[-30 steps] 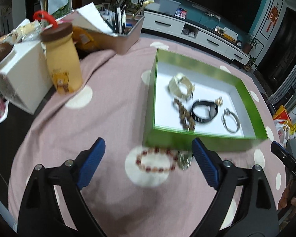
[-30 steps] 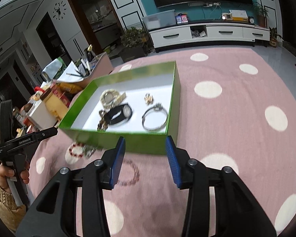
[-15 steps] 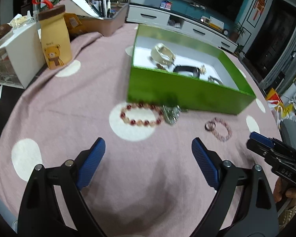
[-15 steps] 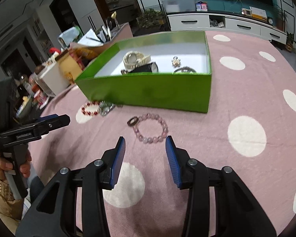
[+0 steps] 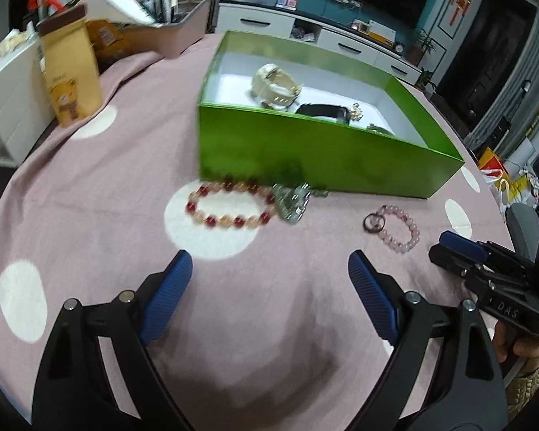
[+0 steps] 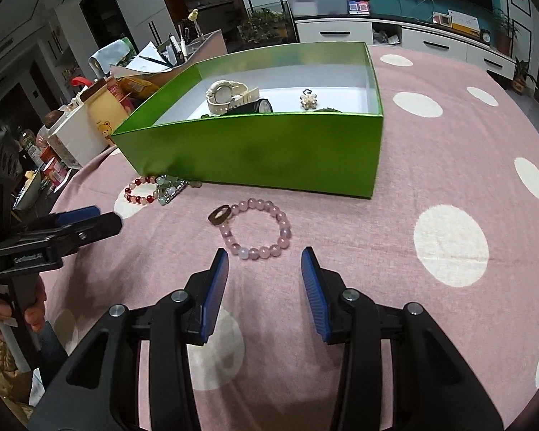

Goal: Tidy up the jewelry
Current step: 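Withdraw both open grippers from the green box toward the jewelry left on the table, then grasp the green jade pendant with the left gripper while the right grasps the small dark ring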

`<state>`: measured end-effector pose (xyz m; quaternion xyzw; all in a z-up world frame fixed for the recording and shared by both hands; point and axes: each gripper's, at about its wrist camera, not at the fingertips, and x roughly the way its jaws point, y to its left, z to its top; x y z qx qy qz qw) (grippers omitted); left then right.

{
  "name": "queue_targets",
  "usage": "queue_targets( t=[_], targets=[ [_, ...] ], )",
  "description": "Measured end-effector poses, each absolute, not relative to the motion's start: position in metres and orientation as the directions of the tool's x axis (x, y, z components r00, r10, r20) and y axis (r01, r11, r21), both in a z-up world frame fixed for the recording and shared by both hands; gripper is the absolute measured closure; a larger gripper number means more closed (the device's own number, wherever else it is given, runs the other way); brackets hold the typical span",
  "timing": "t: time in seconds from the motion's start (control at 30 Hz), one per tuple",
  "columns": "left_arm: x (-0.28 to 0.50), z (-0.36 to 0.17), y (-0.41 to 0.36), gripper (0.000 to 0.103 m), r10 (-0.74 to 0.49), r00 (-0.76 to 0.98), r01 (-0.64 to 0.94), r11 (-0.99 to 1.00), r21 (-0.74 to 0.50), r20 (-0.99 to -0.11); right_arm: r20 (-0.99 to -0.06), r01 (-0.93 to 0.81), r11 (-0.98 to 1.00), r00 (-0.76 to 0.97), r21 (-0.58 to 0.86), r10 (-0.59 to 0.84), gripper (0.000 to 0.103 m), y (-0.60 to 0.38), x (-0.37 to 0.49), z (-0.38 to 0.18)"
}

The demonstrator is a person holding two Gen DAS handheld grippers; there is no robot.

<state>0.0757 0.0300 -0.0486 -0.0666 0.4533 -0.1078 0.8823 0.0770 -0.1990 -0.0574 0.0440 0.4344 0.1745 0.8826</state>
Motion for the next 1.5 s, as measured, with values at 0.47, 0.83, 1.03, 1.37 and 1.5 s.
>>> queue_targets(
  t=[0.47, 0.83, 1.03, 1.37, 1.5],
  targets=[
    [0.12, -0.06, -0.009, 0.059, -0.236, 0.581, 0.229, 0.966, -0.122, -0.779, -0.744, -0.346, 0.911, 0.544, 0.223, 0.388, 0.061, -0.176, 0.094, -0.06],
    [0.123, -0.062, -0.008, 0.091, -0.22, 0.613, 0.237, 0.967, -0.089, -0.759, -0.742, -0.368, 0.902, 0.535, 0.226, 0.405, 0.066, -0.165, 0.104, -0.061],
    [0.113, -0.048, 0.012, 0.091, -0.257, 0.639, 0.2, 0.966, -0.166, -0.725, -0.744, -0.377, 0.9, 0.532, 0.221, 0.405, 0.073, -0.159, 0.108, -0.063],
    [0.097, -0.039, 0.032, 0.091, -0.282, 0.652, 0.18, 0.959, -0.217, -0.704, -0.756, -0.381, 0.904, 0.529, 0.194, 0.385, 0.085, -0.145, 0.117, -0.069],
    [0.095, -0.037, 0.036, 0.091, -0.298, 0.654, 0.181, 0.954, -0.239, -0.695, -0.76, -0.386, 0.912, 0.551, 0.135, 0.346, 0.097, -0.138, 0.117, -0.068]
  ],
)
